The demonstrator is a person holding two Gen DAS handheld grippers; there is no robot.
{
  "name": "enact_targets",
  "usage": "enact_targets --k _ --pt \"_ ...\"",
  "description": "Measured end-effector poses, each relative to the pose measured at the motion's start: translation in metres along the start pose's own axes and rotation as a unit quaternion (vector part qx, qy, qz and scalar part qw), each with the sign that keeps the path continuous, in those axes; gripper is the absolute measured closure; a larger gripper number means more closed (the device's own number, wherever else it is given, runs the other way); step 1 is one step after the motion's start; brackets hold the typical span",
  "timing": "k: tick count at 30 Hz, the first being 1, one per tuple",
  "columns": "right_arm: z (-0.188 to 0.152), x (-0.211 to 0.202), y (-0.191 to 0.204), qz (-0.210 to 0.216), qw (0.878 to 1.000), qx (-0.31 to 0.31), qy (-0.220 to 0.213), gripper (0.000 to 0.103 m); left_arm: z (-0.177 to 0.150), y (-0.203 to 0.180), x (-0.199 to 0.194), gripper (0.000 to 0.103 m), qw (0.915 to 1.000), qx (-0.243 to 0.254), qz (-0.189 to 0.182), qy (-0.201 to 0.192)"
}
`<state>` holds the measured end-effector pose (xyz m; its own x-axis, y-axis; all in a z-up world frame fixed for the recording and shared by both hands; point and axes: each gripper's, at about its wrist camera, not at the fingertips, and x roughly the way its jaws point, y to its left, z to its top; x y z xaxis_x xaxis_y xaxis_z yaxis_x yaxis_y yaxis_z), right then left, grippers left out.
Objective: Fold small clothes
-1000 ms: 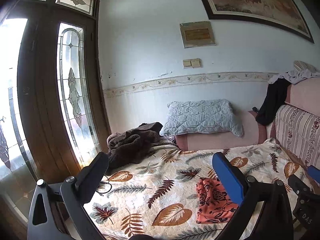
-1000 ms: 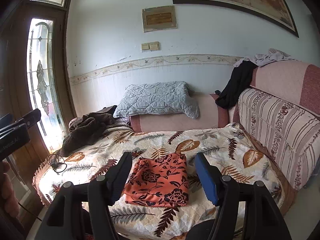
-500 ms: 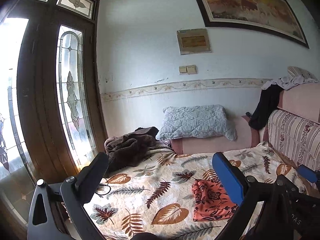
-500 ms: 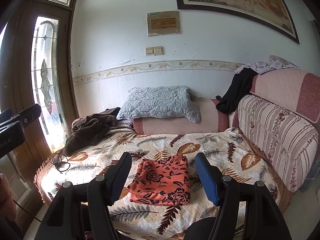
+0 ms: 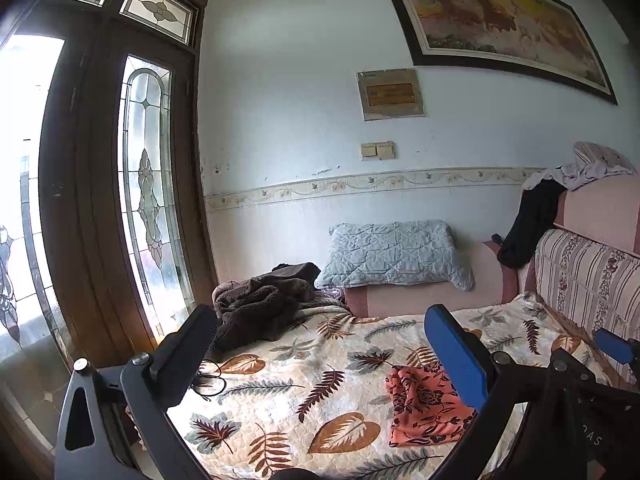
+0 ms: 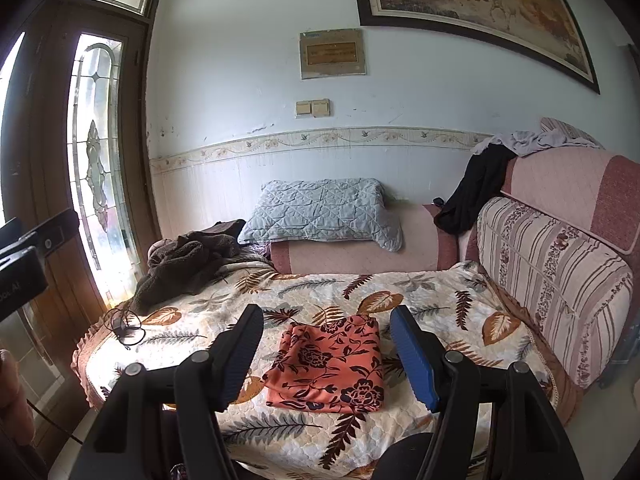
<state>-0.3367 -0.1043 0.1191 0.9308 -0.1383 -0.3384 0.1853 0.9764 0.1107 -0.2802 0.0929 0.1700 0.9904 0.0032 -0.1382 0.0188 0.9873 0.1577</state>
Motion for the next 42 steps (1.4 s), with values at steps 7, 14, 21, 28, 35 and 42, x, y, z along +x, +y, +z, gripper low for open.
enact_targets --k 7,14,21,28,35,42 --pt "0.003 0.012 -0.004 0.008 1.0 0.007 0.007 0.033 0.008 -0.003 0.01 0.0 1.0 -0.004 0.005 0.001" --pt "-0.005 0.026 -0.01 0.006 0.999 0.025 0.021 0.033 0.004 -0.016 0.021 0.0 0.9999 0.006 0.005 0.013" --pt "-0.01 0.031 -0.014 0.003 0.999 0.037 0.028 0.033 -0.003 -0.026 0.025 0.0 0.9994 0.022 -0.003 0.026" --pt "-0.01 0.031 -0.012 0.0 0.999 0.034 0.023 0.033 -0.005 -0.024 0.025 0.0 0.9995 0.019 -0.003 0.027" --pt "-0.011 0.032 -0.012 -0.003 0.999 0.034 0.024 0.033 -0.007 -0.021 0.027 0.0 0.9994 0.017 -0.005 0.03" --pt "-0.013 0.032 -0.011 -0.004 0.999 0.034 0.024 0.033 -0.007 -0.019 0.027 0.0 0.9995 0.014 -0.006 0.029"
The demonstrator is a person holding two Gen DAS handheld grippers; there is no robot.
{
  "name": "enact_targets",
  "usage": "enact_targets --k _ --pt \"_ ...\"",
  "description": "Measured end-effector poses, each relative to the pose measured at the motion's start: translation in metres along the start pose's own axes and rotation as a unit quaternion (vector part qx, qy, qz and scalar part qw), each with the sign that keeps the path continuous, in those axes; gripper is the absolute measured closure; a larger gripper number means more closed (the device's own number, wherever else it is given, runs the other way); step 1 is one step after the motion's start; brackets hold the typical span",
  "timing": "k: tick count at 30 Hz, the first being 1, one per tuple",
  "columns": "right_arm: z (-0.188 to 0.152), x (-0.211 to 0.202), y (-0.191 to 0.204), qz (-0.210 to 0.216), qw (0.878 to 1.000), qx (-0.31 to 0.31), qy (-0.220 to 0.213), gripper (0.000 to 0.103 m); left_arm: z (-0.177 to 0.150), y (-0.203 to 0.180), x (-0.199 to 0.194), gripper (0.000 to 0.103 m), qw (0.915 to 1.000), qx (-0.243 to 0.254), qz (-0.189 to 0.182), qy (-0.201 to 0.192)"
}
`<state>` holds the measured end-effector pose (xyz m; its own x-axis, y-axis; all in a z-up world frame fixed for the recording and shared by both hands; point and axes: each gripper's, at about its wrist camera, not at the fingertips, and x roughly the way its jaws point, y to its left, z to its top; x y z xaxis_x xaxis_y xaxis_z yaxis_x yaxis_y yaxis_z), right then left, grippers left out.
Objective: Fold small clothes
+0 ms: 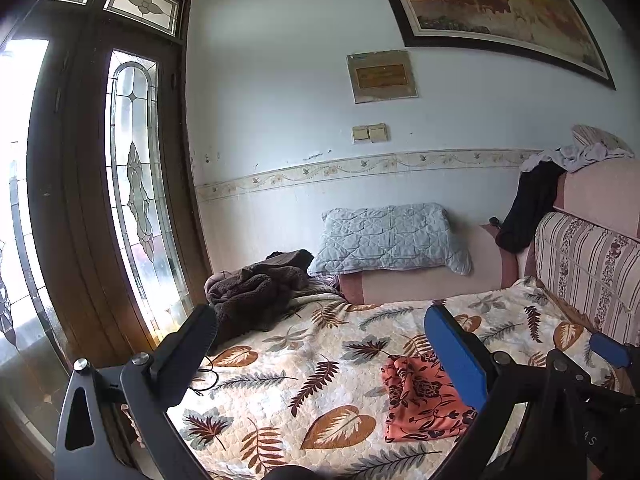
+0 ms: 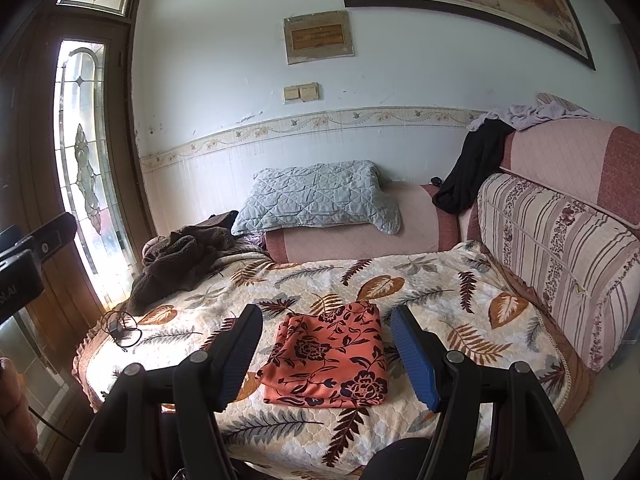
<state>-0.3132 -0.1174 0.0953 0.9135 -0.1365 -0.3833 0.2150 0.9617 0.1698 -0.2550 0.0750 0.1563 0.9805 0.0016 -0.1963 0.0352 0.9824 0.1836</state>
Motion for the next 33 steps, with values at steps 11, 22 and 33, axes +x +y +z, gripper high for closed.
enact_targets --k 11,22,33 --pt "-0.001 0.006 -0.002 0.004 1.0 -0.004 0.006 0.033 -0.003 -0.003 0.007 0.0 1.0 0.005 -0.005 0.006" --pt "0.001 0.019 -0.004 0.003 1.0 -0.008 0.011 0.033 -0.008 -0.009 0.024 0.0 0.9997 0.01 -0.009 0.02" --pt "0.005 0.033 0.001 -0.004 1.0 -0.017 0.013 0.033 -0.012 -0.004 0.034 0.0 0.9995 0.003 -0.014 0.027"
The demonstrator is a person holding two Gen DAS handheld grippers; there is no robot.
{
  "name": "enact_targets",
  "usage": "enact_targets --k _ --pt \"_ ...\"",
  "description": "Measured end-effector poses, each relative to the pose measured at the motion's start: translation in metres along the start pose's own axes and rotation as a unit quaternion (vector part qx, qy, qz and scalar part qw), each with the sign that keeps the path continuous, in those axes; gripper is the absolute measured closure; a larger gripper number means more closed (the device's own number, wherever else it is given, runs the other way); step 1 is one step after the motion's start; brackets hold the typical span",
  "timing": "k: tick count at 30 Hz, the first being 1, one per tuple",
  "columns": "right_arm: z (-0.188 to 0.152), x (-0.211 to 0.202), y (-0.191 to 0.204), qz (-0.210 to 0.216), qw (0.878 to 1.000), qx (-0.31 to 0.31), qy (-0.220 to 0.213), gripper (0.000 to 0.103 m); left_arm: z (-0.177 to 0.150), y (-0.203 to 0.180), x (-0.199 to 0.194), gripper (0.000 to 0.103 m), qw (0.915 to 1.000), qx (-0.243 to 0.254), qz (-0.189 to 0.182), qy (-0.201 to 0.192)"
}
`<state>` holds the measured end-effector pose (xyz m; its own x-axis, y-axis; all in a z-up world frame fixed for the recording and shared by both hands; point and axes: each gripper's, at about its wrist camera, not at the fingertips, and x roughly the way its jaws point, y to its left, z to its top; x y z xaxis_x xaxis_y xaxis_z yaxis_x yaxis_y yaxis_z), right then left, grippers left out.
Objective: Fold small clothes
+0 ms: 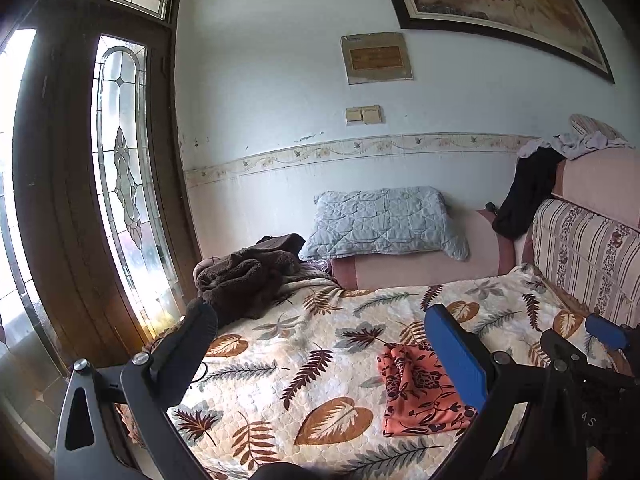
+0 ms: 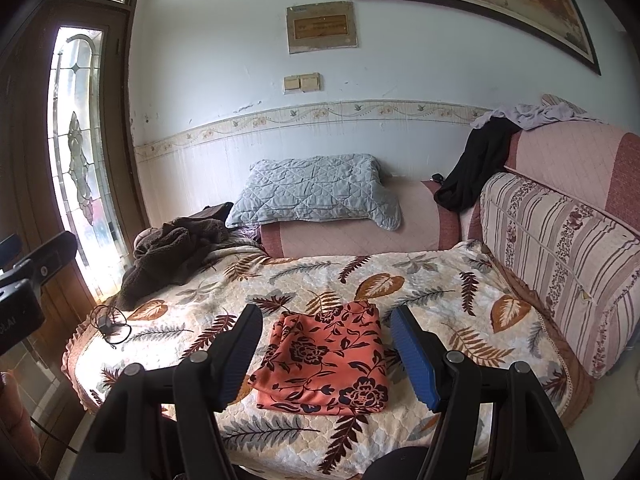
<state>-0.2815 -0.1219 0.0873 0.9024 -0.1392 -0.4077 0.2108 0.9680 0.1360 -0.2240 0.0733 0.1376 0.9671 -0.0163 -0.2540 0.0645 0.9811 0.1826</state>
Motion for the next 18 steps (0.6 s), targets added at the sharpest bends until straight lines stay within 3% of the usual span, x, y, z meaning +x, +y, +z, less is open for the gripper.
enact_targets --k 18 --pt "0.013 0.015 0.018 0.0 1.0 -0.025 -0.005 0.033 0.001 0.015 0.017 0.0 0.9996 -0.025 0.01 0.004"
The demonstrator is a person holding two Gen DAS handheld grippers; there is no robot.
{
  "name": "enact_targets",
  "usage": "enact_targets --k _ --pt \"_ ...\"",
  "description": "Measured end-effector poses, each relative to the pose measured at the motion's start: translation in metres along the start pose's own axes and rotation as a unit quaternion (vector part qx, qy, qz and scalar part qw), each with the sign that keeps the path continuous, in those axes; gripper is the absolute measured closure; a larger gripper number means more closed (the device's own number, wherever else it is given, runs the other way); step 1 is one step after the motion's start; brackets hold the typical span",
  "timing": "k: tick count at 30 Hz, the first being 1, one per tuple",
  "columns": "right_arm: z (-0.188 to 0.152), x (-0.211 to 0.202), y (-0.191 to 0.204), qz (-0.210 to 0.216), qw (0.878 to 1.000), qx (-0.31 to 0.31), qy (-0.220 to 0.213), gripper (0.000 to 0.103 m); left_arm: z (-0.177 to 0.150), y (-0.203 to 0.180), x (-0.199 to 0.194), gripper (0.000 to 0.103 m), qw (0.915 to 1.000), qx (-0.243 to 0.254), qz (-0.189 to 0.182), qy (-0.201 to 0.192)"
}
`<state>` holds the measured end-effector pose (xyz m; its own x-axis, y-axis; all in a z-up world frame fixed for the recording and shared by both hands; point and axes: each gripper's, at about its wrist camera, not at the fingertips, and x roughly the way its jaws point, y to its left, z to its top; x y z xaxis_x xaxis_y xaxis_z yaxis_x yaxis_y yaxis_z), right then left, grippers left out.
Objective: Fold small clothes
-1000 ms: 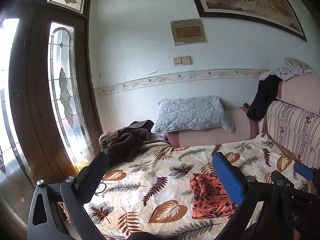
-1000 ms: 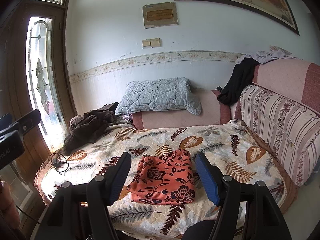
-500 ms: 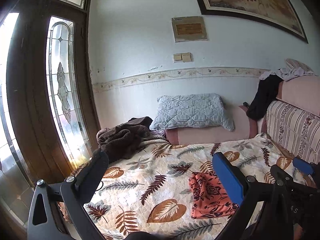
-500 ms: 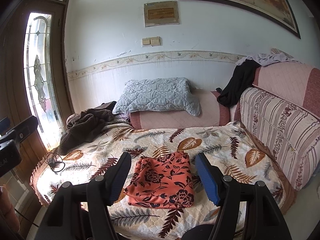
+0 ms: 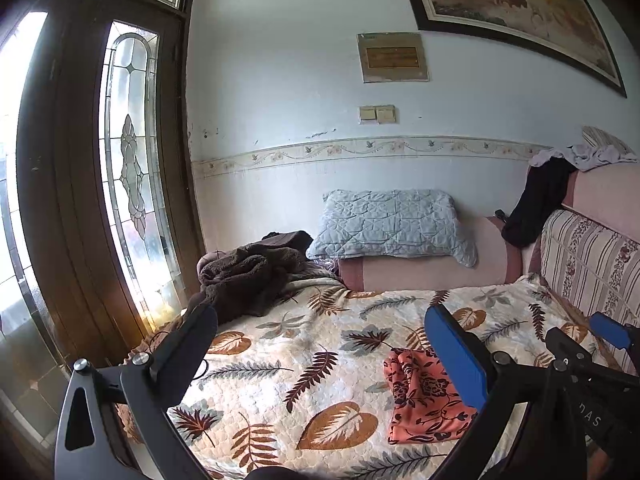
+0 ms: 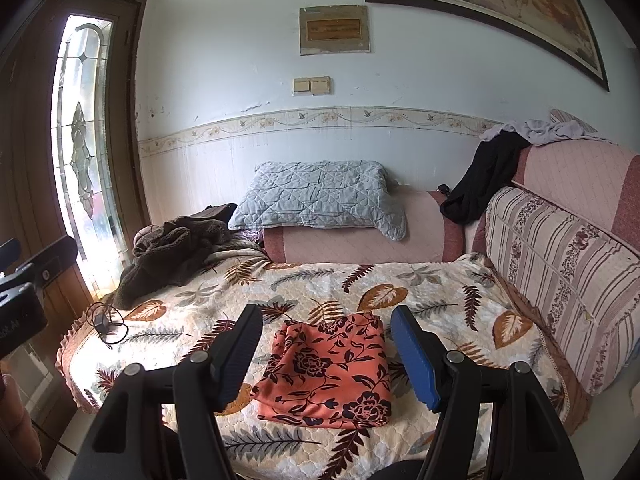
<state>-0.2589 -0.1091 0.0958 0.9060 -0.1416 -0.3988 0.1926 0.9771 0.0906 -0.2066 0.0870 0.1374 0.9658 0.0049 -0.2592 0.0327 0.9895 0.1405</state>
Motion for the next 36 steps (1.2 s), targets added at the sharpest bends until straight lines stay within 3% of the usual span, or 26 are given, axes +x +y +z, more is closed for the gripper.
enact_targets --k 18,36 --pt "0.009 0.005 0.001 -0.019 1.0 -0.014 0.004 0.033 0.01 0.008 0.008 0.0 0.9997 -0.02 -0.003 -0.01" --pt "0.007 0.107 0.011 0.021 0.998 -0.026 0.053 0.033 0.001 -0.012 0.088 0.0 0.9991 -0.006 -0.008 0.041"
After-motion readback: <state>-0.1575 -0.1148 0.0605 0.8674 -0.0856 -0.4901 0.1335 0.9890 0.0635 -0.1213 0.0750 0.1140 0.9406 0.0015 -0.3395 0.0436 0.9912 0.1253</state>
